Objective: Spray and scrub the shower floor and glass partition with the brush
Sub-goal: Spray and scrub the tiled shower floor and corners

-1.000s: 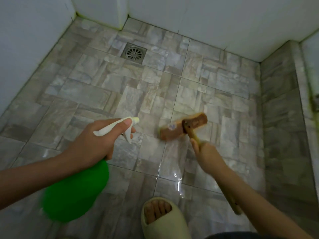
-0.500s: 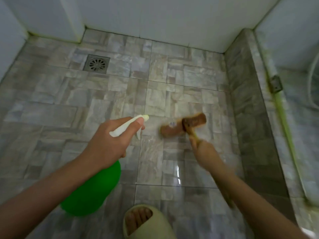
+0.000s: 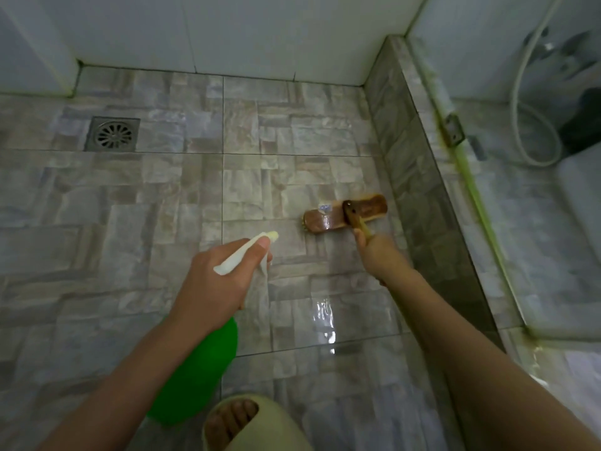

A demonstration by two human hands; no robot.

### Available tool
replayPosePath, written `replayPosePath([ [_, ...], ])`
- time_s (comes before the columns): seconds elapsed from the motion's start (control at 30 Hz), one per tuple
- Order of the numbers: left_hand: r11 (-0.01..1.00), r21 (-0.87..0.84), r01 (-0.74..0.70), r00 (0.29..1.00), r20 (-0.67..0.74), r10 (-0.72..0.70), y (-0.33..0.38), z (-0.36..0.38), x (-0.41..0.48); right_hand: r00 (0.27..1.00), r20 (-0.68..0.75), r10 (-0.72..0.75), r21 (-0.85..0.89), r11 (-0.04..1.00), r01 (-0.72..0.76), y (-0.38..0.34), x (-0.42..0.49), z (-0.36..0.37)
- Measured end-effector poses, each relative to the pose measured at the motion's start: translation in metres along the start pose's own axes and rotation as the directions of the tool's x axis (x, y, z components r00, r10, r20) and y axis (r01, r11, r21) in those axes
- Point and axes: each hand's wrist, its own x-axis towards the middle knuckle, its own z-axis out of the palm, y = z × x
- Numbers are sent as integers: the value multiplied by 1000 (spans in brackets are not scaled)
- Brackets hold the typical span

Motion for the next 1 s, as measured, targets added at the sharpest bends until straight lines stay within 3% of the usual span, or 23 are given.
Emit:
replayPosePath([
  [0.23,997,-21,78,991,-109,-80,0,6,6,998,32,48,46,998,-49,46,-22,7],
  [0.4,995,-44,91,987,-126,-96,4,-9,10,990,95,103,-10,995,-102,96,-108,14],
  [0.53,996,-49,68,992,-104,-73,6,-12,13,999,22,36,-41,999,-35,53,-44,4],
  [0.67,998,-18,55,994,-89,-56,10,-6,15,999,34,3,60,998,-5,-2,37,-25],
  [0.9,990,-134,41,992,-112,-56,21,-15,15,977,130,167,2,986,-168,58,-87,-5],
  [1.0,978,-204,46,987,-141,-76,18,-20,17,993,59,106,-112,989,-99,33,-36,-17],
])
